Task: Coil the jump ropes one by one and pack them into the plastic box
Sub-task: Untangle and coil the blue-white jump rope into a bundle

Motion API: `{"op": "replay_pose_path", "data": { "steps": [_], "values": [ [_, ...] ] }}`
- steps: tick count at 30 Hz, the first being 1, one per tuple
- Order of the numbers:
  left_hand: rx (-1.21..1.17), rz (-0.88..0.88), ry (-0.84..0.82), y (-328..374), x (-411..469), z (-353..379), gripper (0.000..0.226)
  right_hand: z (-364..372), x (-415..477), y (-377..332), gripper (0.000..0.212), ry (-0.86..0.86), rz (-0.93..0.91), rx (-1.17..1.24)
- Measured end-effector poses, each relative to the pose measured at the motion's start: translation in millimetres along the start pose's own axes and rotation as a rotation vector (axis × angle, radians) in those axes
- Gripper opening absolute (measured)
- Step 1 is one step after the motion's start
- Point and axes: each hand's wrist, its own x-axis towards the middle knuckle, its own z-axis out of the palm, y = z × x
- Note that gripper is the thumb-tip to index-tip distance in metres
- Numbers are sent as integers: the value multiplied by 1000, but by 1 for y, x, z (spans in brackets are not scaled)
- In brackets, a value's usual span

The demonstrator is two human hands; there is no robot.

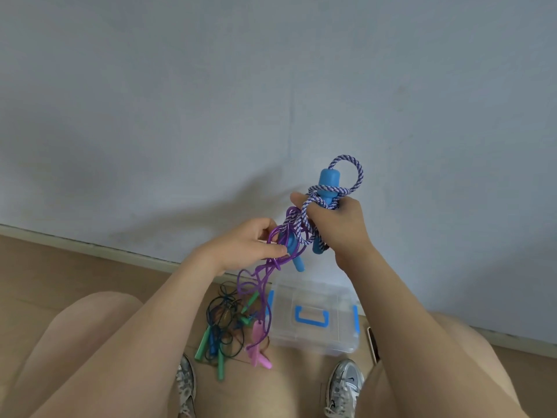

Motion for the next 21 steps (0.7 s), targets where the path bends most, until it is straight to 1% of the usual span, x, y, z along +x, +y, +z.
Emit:
{"op": "replay_pose_path", "data": {
  "steps": [2, 4, 5, 8, 11, 13, 14, 16, 18, 20, 21],
  "values": [
    [-12, 4, 26, 2, 0, 1, 42, -2, 2, 2, 18, 11, 8, -10],
    [-39, -17, 53, 3, 0, 1, 46, -3, 5, 5, 39, 72, 1, -76],
    [-57, -26, 72, 2, 1, 0, 42, -3, 7, 7, 43, 95, 0, -104],
    [-92, -18, 155, 5, 1, 2, 21, -4, 10, 10, 38, 120, 11, -140],
    [-66, 4, 217, 4, 4, 0, 18, -6, 14, 15, 24, 138, 24, -164],
    [-96, -1, 216, 1, 6, 0, 16, -7, 17, 18, 22, 155, 23, -202],
    [-162, -18, 205, 1, 6, 0, 16, -8, 16, 17, 23, 161, 16, -236],
    [-370, -54, 185, 0, 7, 2, 16, -9, 16, 16, 25, 167, 4, -303],
    [-549, -36, 178, 3, 8, 4, 15, -9, 15, 16, 26, 169, -13, -351],
    [-651, -18, 172, 5, 8, 5, 20, -9, 14, 15, 25, 178, -32, -395],
    [-694, -15, 173, 8, 8, 7, 25, -9, 14, 15, 23, 180, -40, -422]
  ]
}}
